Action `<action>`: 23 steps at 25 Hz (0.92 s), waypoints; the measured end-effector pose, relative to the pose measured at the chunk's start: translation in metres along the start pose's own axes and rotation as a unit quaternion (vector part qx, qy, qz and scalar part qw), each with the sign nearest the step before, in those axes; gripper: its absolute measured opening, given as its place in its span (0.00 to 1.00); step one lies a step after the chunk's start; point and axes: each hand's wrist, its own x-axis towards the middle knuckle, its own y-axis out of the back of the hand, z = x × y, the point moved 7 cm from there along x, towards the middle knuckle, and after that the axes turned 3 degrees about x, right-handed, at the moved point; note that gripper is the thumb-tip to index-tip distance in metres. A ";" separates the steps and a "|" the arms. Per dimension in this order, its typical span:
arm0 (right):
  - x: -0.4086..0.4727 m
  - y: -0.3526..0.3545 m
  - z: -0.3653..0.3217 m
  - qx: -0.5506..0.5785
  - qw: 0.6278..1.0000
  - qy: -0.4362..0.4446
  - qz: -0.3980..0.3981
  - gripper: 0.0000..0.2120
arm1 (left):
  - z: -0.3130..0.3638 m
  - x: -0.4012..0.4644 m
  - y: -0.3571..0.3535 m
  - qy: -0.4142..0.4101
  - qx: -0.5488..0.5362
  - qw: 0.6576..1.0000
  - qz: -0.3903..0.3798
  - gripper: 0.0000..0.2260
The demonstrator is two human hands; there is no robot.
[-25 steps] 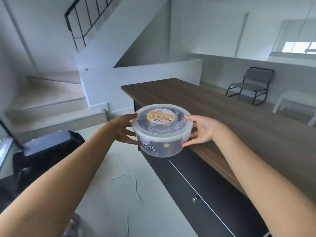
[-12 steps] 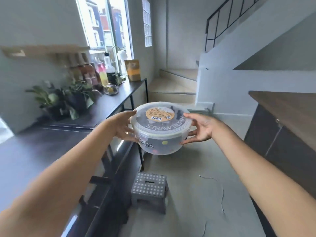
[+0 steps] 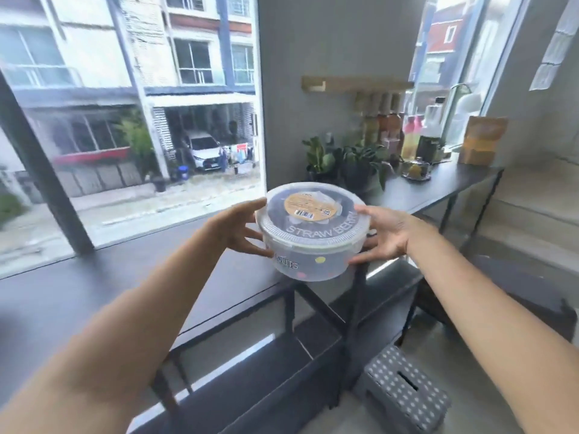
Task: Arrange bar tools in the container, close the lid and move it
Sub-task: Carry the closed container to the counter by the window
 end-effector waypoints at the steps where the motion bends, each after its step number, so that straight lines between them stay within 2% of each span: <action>1: 0.016 -0.021 -0.005 -0.011 1.000 -0.012 -0.023 0.20 | -0.002 -0.002 0.022 0.006 -0.009 0.999 0.037 0.20; 7: 0.082 -0.133 -0.012 -0.090 0.987 -0.065 -0.119 0.26 | -0.025 -0.019 0.128 0.022 -0.071 0.982 0.174 0.20; 12: 0.114 -0.203 -0.002 -0.140 0.969 -0.090 -0.181 0.21 | -0.053 -0.040 0.185 0.061 -0.128 0.955 0.260 0.18; 17: 0.139 -0.242 0.001 -0.144 0.968 -0.087 -0.186 0.29 | -0.067 -0.047 0.214 0.098 -0.149 0.940 0.291 0.22; 23: 0.159 -0.266 -0.007 -0.143 0.968 -0.076 -0.193 0.31 | -0.057 -0.041 0.228 0.106 -0.162 0.931 0.310 0.19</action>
